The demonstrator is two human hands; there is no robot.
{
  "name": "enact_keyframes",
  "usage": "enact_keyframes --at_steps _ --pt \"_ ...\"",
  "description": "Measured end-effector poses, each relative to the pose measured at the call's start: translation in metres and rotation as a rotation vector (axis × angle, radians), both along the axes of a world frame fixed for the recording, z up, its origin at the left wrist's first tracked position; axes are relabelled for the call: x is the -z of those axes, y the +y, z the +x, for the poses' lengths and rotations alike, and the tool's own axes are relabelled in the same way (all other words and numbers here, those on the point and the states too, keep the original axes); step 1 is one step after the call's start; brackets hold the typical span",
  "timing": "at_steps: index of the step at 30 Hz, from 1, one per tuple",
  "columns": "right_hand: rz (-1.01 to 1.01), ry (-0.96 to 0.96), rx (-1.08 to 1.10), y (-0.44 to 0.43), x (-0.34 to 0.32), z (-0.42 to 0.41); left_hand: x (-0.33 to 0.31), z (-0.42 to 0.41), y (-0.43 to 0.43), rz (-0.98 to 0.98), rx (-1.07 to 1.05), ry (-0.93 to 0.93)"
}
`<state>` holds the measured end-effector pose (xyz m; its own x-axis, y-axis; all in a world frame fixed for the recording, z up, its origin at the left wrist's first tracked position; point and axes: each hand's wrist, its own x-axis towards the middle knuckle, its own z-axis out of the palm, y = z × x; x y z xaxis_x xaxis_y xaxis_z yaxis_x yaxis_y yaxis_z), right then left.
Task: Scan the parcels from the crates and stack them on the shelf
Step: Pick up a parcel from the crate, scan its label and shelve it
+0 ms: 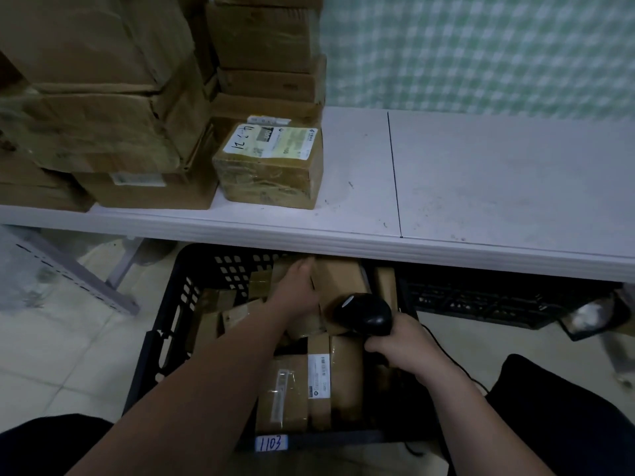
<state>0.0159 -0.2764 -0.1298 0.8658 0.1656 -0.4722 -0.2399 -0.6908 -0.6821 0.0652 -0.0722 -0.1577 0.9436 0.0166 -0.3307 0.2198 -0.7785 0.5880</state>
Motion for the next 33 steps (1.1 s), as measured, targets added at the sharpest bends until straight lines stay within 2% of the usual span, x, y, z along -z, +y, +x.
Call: enact_keyframes --at_steps 4,7,17,21,27,29,33 --pt "0.010 0.025 0.002 -0.002 0.007 0.002 0.008 0.000 0.001 0.145 0.051 0.088" --pt "0.033 0.053 0.033 -0.004 0.011 0.003 0.009 -0.005 0.004 0.174 0.062 0.066" --pt "0.081 0.178 0.023 -0.018 0.013 -0.012 -0.002 -0.049 -0.005 0.105 0.135 -0.036" --pt "0.086 0.231 0.006 -0.026 0.012 -0.020 -0.007 -0.065 -0.011 0.082 0.163 -0.023" --pt "0.124 0.171 0.074 -0.037 0.006 -0.025 -0.007 -0.070 -0.024 -0.031 0.171 -0.065" --pt "0.173 0.108 0.106 -0.038 -0.001 -0.026 -0.009 -0.065 -0.030 -0.035 0.212 0.005" --pt "0.323 -0.011 0.140 -0.035 -0.018 -0.022 0.014 -0.078 -0.036 0.096 0.309 0.161"
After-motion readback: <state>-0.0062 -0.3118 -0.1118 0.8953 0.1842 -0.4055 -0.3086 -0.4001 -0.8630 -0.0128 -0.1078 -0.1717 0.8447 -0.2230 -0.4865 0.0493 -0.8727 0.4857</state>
